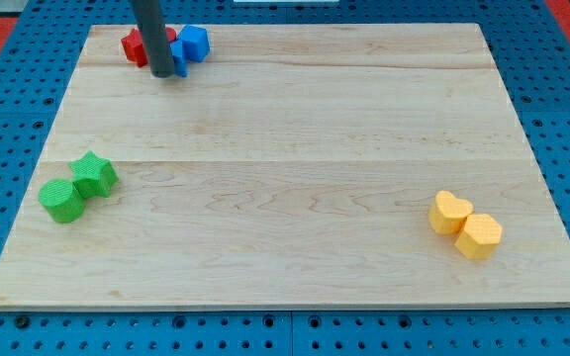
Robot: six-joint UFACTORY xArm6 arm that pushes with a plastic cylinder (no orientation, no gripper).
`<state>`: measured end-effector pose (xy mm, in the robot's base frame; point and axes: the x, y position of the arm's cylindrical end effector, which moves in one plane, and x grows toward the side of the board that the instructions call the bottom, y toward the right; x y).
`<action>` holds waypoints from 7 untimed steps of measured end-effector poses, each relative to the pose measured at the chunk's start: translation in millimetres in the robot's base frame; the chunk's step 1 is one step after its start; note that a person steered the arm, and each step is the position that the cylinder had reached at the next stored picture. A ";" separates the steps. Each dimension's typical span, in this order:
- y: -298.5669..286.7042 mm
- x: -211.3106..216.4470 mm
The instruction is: Slide the green circle slightly right
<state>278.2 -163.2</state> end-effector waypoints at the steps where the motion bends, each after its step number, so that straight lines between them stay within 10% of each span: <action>1: -11.4 -6.4; 7: -96.4 247.4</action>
<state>525.6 -259.5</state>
